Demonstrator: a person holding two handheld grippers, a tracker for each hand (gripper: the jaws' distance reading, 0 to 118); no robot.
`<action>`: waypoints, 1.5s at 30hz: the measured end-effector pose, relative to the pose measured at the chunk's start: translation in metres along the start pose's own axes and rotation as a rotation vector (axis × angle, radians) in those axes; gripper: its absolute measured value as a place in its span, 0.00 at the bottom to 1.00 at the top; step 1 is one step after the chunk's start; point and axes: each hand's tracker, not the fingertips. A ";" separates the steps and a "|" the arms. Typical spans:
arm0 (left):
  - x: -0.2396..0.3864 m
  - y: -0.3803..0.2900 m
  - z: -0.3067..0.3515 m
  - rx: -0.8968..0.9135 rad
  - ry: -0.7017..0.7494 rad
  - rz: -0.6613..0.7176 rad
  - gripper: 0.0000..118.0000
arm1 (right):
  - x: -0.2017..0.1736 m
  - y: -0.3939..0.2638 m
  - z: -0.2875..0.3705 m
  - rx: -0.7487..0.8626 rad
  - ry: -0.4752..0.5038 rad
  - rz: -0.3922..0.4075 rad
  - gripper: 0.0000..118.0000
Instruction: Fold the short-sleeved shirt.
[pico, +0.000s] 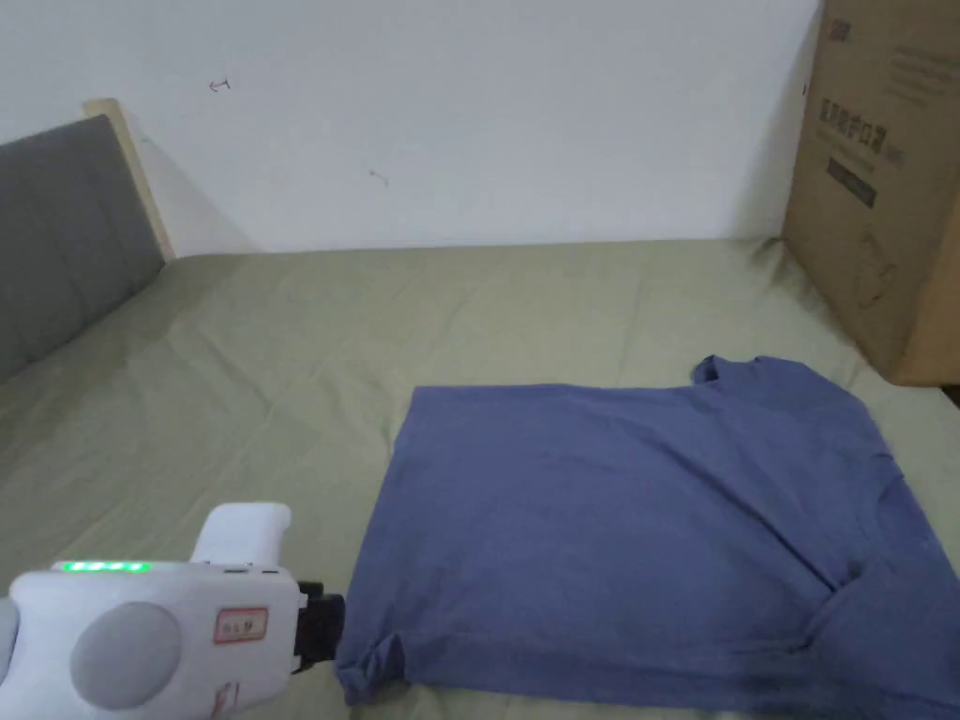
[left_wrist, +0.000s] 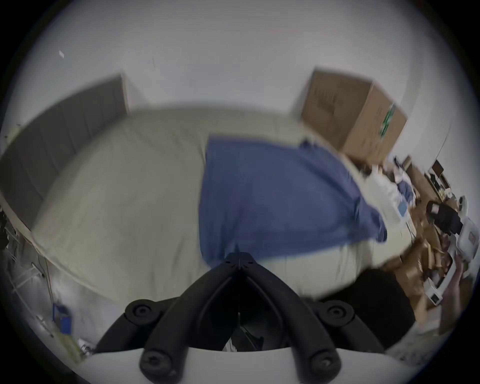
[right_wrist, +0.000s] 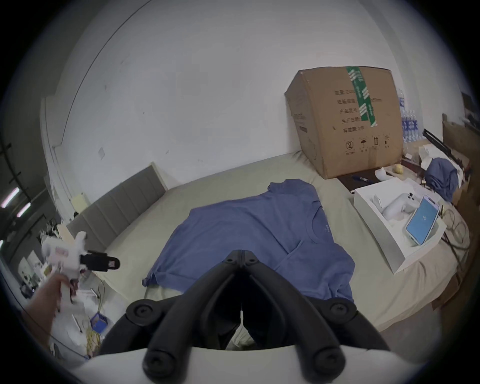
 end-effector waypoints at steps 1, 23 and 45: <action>-0.006 0.003 -0.013 -0.065 -0.033 0.010 0.00 | -0.002 -0.001 -0.003 -0.021 0.003 0.014 0.00; -0.005 -0.026 -0.127 -0.020 0.166 -0.188 0.06 | 0.009 -0.030 -0.049 -0.184 0.013 0.017 0.00; 0.004 -0.021 -0.093 0.155 0.075 -0.012 0.05 | 0.143 -0.068 -0.111 -0.539 -0.285 -0.078 0.57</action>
